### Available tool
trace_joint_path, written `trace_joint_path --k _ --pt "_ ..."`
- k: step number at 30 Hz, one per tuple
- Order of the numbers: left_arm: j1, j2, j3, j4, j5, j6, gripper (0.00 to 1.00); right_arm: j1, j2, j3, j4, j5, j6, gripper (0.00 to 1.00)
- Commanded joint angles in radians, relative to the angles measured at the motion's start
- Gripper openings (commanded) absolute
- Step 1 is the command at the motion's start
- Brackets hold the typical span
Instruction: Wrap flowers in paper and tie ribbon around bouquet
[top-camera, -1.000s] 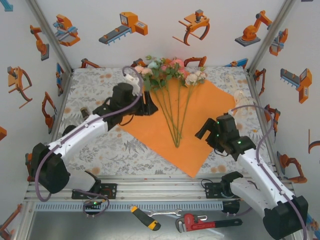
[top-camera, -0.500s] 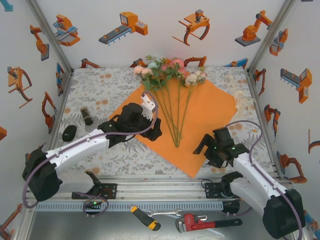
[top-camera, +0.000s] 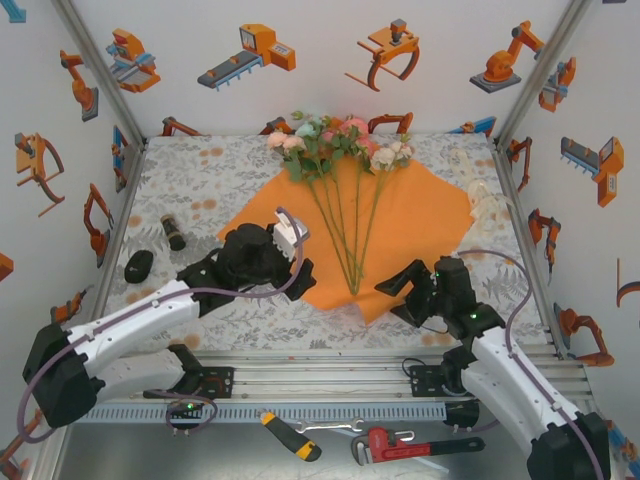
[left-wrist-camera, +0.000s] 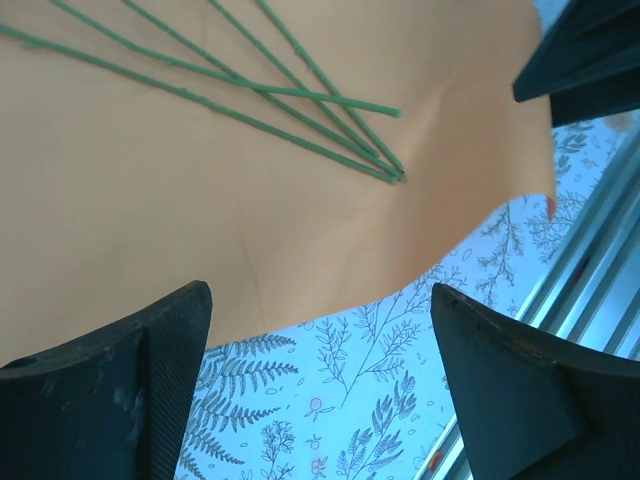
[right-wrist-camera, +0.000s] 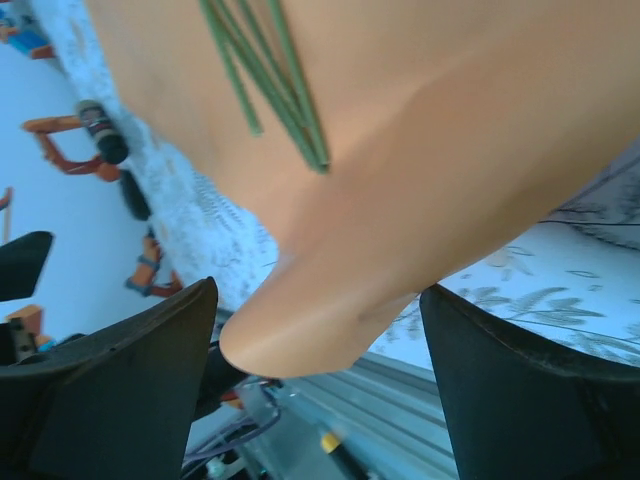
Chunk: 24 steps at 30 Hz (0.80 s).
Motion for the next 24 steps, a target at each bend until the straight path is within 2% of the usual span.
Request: trace_joint_path --k 1,4,6,10,13,19,21,24 --pt "-0.024 0.002 -0.021 0.02 0.108 0.074 0.85 0.027 0.008 -0.012 0.083 -0.043 0.082 0.7" --pt "-0.068 0.056 -0.04 0.067 0.187 0.117 0.92 0.031 0.033 -0.002 0.053 -0.01 0.046 0.57" --pt "-0.101 0.113 -0.047 0.113 0.209 0.138 0.99 0.031 0.048 0.024 0.011 0.007 0.036 0.53" --pt "-0.149 0.244 -0.07 0.29 0.165 0.131 0.97 0.03 0.036 0.065 -0.044 0.046 -0.029 0.36" --pt "-0.176 0.347 -0.058 0.394 0.113 0.116 0.97 0.03 0.028 0.07 -0.03 0.042 -0.027 0.35" --pt "-0.247 0.528 0.005 0.473 -0.05 0.163 1.0 0.031 0.04 0.082 0.003 0.038 -0.03 0.32" --pt "-0.257 0.559 0.004 0.504 -0.082 0.165 0.94 0.031 0.048 0.1 0.008 0.035 -0.047 0.34" --pt "-0.258 0.572 0.0 0.527 -0.102 0.148 0.68 0.031 0.062 0.14 -0.008 0.049 -0.09 0.38"
